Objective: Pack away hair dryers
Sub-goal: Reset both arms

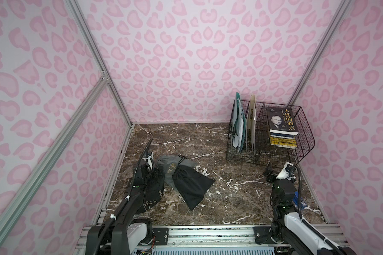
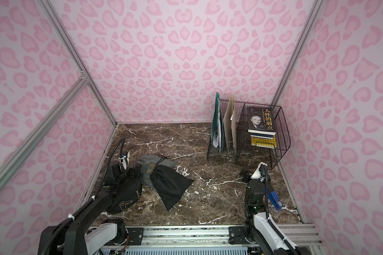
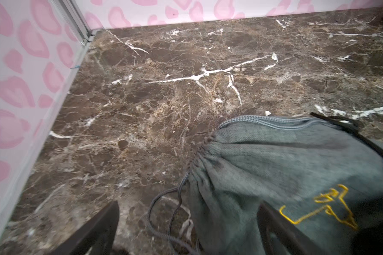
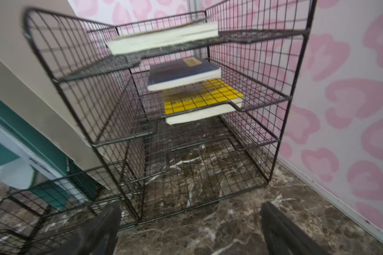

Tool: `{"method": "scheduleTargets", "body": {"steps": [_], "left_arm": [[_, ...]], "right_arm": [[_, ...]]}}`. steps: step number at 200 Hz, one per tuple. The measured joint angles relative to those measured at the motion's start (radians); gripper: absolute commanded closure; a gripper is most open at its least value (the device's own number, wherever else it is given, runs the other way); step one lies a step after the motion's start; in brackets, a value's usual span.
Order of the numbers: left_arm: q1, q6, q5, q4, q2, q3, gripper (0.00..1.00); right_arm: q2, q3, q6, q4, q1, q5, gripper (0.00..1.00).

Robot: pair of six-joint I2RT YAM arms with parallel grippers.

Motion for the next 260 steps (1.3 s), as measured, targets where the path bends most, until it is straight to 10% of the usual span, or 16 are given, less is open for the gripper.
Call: {"method": "scheduleTargets", "body": {"steps": [117,260], "left_arm": [[0.012,-0.077,0.022,0.588,0.417,-0.034,0.01],[-0.054,-0.034,-0.066,0.544,0.44,0.041,0.01]], "right_arm": [[0.698,0.078,-0.159,0.666,0.017,-0.037,0.0],[0.684,0.194,-0.195,0.539,0.019,-0.037,0.01]]}}
